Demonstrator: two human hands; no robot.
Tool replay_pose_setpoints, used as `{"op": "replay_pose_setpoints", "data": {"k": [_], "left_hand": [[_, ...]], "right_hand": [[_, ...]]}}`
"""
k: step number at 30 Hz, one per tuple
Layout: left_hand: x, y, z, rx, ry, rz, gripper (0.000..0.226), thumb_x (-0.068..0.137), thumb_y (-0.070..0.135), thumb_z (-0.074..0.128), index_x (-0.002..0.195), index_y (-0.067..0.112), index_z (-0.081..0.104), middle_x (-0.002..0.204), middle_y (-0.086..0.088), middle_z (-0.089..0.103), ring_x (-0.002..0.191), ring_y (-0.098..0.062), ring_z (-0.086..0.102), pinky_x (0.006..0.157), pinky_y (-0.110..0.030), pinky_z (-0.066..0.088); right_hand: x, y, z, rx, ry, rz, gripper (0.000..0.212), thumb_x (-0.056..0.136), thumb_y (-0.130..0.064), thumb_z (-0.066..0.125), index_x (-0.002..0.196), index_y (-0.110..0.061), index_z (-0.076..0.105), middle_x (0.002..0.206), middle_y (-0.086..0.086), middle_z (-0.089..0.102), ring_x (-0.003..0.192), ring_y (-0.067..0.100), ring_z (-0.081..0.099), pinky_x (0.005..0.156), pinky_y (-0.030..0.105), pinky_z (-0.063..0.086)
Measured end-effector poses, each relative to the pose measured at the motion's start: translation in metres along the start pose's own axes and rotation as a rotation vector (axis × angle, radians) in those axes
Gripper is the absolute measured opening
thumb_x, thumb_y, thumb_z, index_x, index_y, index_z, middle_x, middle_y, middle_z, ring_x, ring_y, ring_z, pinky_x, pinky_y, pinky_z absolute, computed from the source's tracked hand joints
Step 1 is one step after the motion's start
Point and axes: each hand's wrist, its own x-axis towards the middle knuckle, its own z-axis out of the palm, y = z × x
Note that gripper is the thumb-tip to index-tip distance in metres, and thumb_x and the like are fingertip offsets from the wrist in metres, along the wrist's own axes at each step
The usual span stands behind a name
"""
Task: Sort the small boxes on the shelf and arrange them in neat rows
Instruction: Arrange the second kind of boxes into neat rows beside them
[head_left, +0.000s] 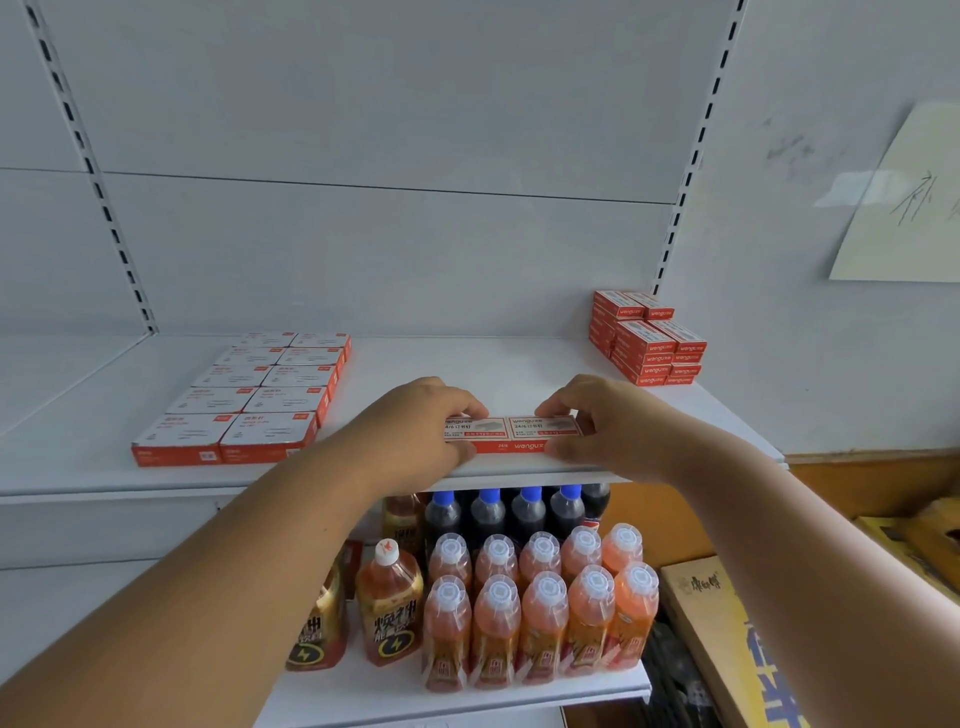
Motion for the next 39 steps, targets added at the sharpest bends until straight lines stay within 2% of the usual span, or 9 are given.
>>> {"op": "replay_pose_setpoints", "data": {"k": [3,7,13,19,23,27,32,36,39], "left_hand": [[0.0,0.0,0.0,-0.007,-0.003,0.005,0.042,0.091,0.031,0.066,0.131,0.038,0.055,0.115,0.013,0.052,0.101,-0.006,0.052,0.083,-0.02,0.043],[0.001,0.001,0.0,0.006,-0.007,-0.001,0.043,0.09,0.03,0.068,0.13,0.036,0.055,0.115,0.013,0.05,0.103,-0.007,0.052,0.088,-0.023,0.046],[0.004,0.003,-0.003,0.046,-0.038,-0.019,0.042,0.088,0.033,0.069,0.128,0.038,0.055,0.122,0.009,0.053,0.107,-0.011,0.054,0.095,-0.032,0.049],[0.007,0.014,-0.014,0.256,-0.06,-0.025,0.052,0.082,0.056,0.063,0.13,0.046,0.045,0.127,0.008,0.049,0.123,-0.017,0.039,0.102,-0.039,0.04],[0.02,0.032,-0.015,0.279,0.089,0.004,0.052,0.084,0.06,0.056,0.13,0.04,0.045,0.13,0.006,0.05,0.124,-0.019,0.04,0.104,-0.039,0.038],[0.038,0.058,-0.007,0.23,0.053,0.046,0.04,0.088,0.055,0.056,0.124,0.037,0.052,0.124,0.008,0.052,0.122,-0.017,0.04,0.102,-0.036,0.038],[0.071,0.09,0.014,0.194,0.033,0.042,0.035,0.088,0.052,0.057,0.119,0.036,0.056,0.12,0.01,0.054,0.12,-0.015,0.042,0.099,-0.034,0.041],[0.105,0.122,0.026,0.159,0.053,-0.022,0.035,0.088,0.05,0.058,0.118,0.032,0.058,0.12,0.005,0.06,0.113,-0.019,0.052,0.095,-0.034,0.046],[0.135,0.15,0.035,0.072,0.092,-0.105,0.034,0.092,0.049,0.055,0.116,0.026,0.062,0.116,0.001,0.066,0.103,-0.022,0.06,0.086,-0.031,0.048]], "right_hand": [[0.0,0.002,0.001,0.003,0.002,-0.004,0.04,0.088,-0.036,0.066,0.128,-0.03,0.061,0.112,-0.013,0.056,0.089,0.004,0.055,0.078,0.02,0.043],[0.001,0.002,0.001,-0.016,0.001,-0.011,0.039,0.089,-0.035,0.065,0.127,-0.03,0.06,0.11,-0.013,0.056,0.085,0.004,0.054,0.07,0.016,0.039],[0.003,0.003,-0.001,0.006,-0.011,0.015,0.038,0.088,-0.036,0.066,0.125,-0.031,0.061,0.092,-0.021,0.05,0.077,0.002,0.051,0.064,0.016,0.034],[0.001,0.006,-0.006,0.031,-0.034,0.018,0.052,0.084,-0.045,0.069,0.133,-0.034,0.053,0.114,-0.017,0.054,0.084,0.003,0.056,0.077,0.022,0.045],[0.0,0.025,-0.015,0.108,0.156,0.064,0.044,0.087,-0.045,0.066,0.128,-0.03,0.057,0.109,-0.013,0.059,0.082,0.001,0.056,0.077,0.023,0.047],[0.004,0.052,-0.024,0.105,0.326,0.084,0.028,0.089,-0.032,0.067,0.115,-0.023,0.065,0.102,-0.009,0.062,0.079,0.005,0.053,0.073,0.023,0.04],[0.012,0.091,-0.034,0.139,0.445,0.121,0.017,0.085,-0.023,0.07,0.1,-0.018,0.07,0.1,-0.004,0.059,0.078,0.012,0.051,0.071,0.023,0.037],[0.017,0.126,-0.05,0.174,0.512,0.162,0.024,0.084,-0.021,0.07,0.109,-0.024,0.07,0.103,-0.004,0.055,0.08,0.012,0.052,0.072,0.023,0.036],[0.023,0.151,-0.056,0.159,0.5,0.205,0.029,0.089,-0.033,0.064,0.118,-0.029,0.066,0.11,-0.001,0.053,0.087,0.016,0.056,0.076,0.025,0.04]]}}
